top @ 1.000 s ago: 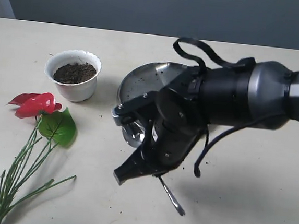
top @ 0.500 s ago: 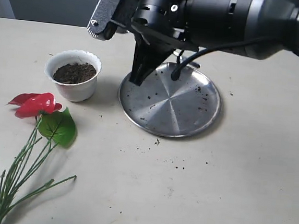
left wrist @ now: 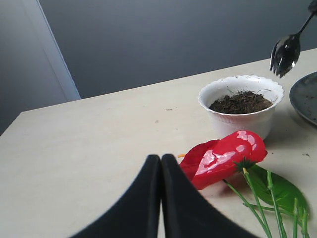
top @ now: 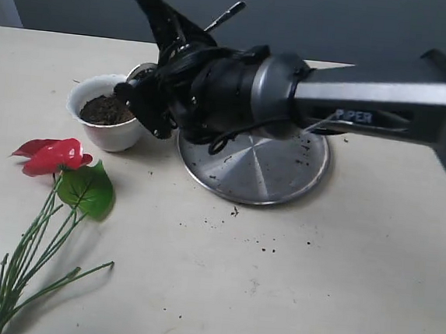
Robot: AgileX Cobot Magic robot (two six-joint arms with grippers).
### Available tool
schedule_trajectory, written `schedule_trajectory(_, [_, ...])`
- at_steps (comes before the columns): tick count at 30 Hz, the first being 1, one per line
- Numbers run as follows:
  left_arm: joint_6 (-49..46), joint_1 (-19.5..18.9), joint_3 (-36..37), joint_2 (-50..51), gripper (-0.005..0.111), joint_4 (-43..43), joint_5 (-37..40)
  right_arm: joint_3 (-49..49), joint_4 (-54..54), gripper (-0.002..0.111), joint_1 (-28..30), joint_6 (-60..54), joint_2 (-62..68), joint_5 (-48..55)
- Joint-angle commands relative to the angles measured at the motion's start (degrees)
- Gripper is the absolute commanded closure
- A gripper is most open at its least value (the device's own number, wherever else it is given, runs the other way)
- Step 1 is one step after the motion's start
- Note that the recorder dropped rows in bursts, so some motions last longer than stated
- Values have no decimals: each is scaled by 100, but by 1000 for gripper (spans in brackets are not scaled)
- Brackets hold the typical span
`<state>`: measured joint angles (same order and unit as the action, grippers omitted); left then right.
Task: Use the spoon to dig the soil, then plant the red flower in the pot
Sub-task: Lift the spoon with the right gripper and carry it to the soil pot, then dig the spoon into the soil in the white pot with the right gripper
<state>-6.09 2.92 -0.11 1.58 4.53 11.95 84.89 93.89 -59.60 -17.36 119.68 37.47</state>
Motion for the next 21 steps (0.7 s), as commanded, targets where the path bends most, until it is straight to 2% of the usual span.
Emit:
schedule_trajectory(1, [28,9,11,-24,106,-49,-40,355,605,109,19,43,363,-341])
schedule_trajectory(10, [28,9,11,-24,106,-49,-40,1666,605,109,19,43,922,-567])
schedule_trajectory(15, [28,9,11,-24,106,-49,-40,1744,605,109,30,-46,1158,-468])
schedule_trajectory(21, [28,9,11,-24,106,-49,-40,1753,605,109,19,-697,1341,136])
